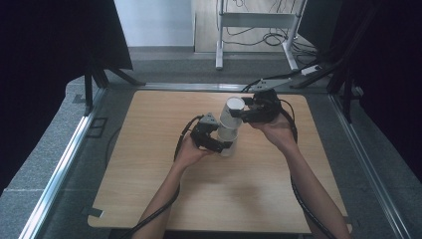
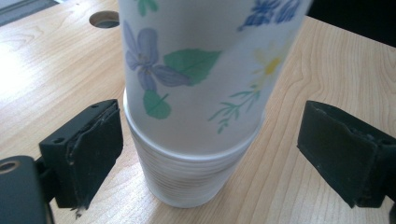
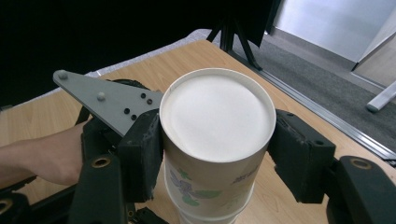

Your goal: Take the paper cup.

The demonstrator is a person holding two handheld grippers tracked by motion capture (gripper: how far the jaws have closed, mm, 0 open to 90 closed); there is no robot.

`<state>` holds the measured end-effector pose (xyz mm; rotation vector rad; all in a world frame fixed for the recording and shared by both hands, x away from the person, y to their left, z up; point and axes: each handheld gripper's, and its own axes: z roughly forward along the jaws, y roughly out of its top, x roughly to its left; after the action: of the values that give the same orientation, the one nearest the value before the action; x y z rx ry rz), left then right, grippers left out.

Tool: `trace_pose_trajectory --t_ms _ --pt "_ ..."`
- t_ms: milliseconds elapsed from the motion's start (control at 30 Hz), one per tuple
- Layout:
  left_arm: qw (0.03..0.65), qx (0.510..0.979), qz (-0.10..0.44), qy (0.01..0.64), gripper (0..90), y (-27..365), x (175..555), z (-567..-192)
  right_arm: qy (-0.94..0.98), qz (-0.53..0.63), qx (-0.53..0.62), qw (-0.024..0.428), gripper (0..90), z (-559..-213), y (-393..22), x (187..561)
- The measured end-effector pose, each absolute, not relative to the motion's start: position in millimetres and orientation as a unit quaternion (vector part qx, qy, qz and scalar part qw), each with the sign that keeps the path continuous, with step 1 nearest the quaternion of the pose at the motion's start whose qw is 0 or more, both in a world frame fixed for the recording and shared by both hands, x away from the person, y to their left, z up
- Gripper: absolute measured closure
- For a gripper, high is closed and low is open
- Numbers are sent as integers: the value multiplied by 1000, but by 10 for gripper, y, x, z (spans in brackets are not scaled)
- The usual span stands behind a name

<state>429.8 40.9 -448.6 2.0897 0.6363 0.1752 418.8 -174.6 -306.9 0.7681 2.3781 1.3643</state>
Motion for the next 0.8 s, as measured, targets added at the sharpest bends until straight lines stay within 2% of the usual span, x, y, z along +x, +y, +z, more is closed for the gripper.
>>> trace_pose_trajectory --t_ms 800 --pt "443 856 87 253 71 580 4129 -4370 827 482 249 145 374 -2849 -1844 3951"
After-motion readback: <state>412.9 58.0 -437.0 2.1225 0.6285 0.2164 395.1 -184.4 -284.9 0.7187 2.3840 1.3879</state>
